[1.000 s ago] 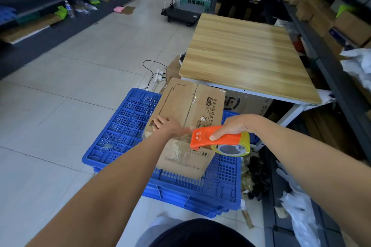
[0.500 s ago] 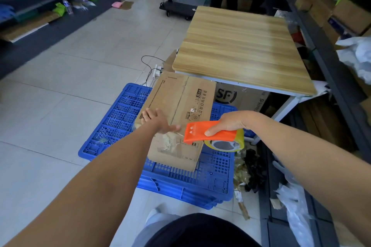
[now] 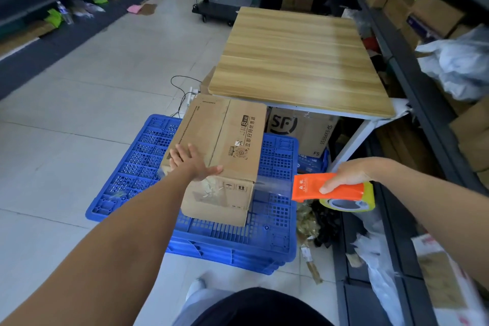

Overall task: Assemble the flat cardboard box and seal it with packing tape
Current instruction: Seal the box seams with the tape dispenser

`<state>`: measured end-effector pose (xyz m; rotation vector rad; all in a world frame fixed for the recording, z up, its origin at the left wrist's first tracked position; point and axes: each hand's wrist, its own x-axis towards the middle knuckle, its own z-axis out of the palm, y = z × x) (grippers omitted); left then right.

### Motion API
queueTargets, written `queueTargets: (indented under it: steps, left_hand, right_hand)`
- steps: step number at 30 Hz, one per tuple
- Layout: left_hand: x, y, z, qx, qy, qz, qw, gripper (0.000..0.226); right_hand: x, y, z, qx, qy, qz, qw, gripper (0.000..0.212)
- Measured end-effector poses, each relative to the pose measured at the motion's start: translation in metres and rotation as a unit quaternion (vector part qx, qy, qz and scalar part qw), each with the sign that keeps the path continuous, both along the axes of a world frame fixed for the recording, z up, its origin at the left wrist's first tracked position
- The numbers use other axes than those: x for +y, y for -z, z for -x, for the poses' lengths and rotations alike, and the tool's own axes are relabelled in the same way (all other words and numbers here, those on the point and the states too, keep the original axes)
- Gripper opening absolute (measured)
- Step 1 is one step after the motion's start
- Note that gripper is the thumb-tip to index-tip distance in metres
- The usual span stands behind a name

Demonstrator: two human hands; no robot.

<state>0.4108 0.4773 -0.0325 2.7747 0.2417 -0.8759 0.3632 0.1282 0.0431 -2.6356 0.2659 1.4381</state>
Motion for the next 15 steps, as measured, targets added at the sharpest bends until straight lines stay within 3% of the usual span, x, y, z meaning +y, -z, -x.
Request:
queueTargets:
  steps: [6,15]
  left_hand:
    - [0.004,0.005,-0.001,-0.010,-0.001,-0.007,1.000,0.125]
    - [0.005,0.015,-0.002,-0.056,-0.004,0.003,0.998,0.129]
  right_hand:
    - [0.029,0.024,-0.005,-0.020,-0.039,0.040,0.998,0.068]
    - [0.076,0.045,-0.025,-0.026,-0.069,0.034,0.997,0.083]
